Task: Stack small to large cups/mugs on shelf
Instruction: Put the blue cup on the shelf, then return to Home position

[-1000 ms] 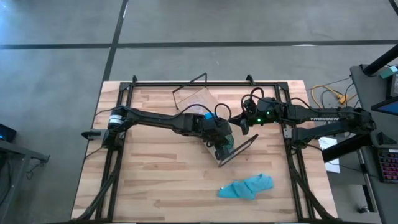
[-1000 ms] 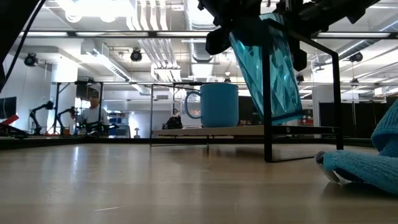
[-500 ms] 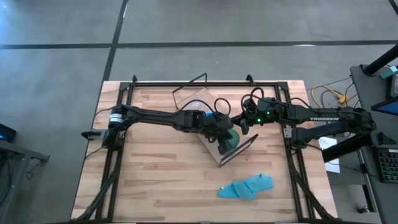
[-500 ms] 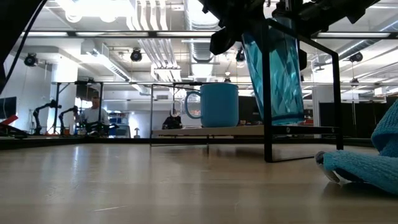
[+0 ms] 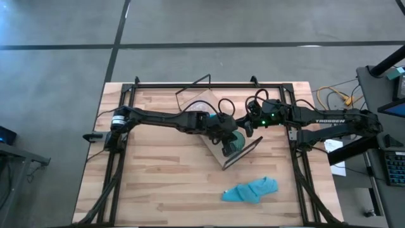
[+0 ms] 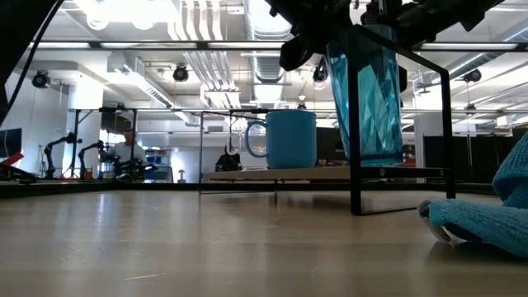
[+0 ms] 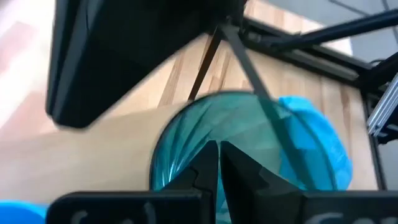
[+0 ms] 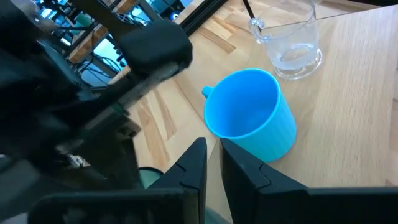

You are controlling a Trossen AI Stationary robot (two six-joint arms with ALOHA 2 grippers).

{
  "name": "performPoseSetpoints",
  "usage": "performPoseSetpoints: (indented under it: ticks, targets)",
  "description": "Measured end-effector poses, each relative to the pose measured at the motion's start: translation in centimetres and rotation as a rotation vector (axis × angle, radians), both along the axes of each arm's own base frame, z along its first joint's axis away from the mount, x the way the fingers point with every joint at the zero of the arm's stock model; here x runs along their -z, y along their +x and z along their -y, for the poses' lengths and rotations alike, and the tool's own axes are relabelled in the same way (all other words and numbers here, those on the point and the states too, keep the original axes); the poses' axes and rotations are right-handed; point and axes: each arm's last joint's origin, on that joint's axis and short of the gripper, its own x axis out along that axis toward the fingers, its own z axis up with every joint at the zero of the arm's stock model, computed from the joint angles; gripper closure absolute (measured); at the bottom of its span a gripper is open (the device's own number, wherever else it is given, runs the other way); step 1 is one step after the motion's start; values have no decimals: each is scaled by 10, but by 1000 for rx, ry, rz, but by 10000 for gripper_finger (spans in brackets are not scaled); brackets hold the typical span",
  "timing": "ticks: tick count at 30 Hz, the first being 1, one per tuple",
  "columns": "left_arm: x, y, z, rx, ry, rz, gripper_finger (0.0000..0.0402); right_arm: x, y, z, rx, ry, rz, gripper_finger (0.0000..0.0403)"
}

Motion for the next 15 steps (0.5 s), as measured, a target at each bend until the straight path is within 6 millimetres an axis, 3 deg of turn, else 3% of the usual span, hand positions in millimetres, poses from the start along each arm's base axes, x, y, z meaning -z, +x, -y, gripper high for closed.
performPoseSetpoints:
  ticks: [15]
  targets:
    - [-53, -3, 2, 34, 35, 113, 398, -9, -9, -1, -6, -19, 38, 365]
